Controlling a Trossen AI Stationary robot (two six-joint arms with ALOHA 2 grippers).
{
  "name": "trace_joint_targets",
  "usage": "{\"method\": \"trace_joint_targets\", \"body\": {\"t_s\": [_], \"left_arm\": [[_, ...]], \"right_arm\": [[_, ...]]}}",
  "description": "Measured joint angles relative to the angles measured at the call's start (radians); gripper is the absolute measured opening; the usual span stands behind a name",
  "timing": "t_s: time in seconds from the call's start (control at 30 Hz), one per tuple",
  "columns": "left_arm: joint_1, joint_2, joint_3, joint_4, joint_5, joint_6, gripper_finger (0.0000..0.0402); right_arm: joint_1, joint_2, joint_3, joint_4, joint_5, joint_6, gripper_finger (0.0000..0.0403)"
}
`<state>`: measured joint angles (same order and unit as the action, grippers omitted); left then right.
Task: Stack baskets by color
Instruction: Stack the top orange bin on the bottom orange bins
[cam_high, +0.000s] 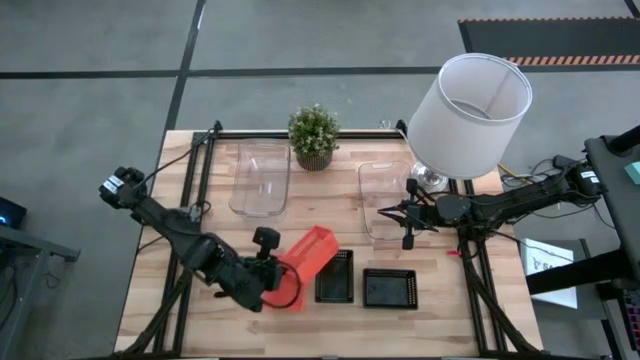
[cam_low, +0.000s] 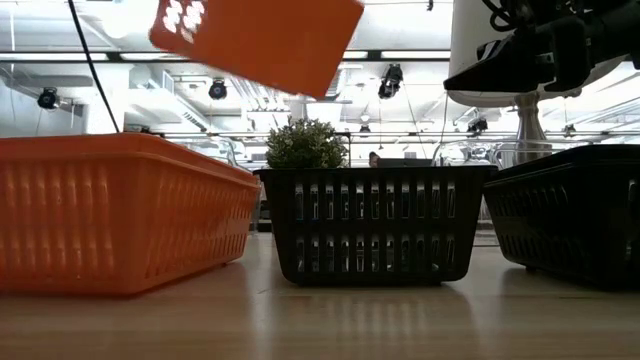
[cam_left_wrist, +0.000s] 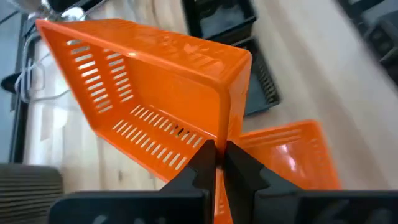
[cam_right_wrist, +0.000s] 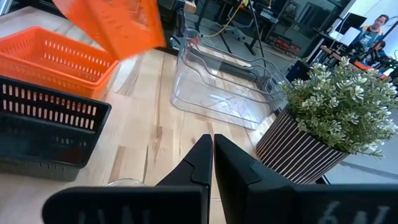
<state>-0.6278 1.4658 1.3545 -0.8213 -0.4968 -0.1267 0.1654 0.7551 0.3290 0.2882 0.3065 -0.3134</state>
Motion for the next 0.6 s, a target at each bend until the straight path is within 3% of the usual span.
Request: {"method": "trace_joint_targets", "body": {"t_s": [0.27, 0.47, 0.6], "left_arm": [[-0.082, 0.006, 0.086, -0.081, 0.004, -0.209, 0.0001], [-0.12, 0.108, 0.299, -0.537, 0.2, -0.565, 0.0001], [-0.127, 0.207, 0.462, -0.738, 0.209, -0.629, 0.0001]], "right_arm": [[0.0, 0.0, 0.0, 0.001, 0.0, 0.0, 0.0009], [0.0, 0.0, 0.0, 0.005, 0.0, -0.005, 0.0009], [0.0, 0.0, 0.0, 0.009, 0.001, -0.015, 0.0009]]}}
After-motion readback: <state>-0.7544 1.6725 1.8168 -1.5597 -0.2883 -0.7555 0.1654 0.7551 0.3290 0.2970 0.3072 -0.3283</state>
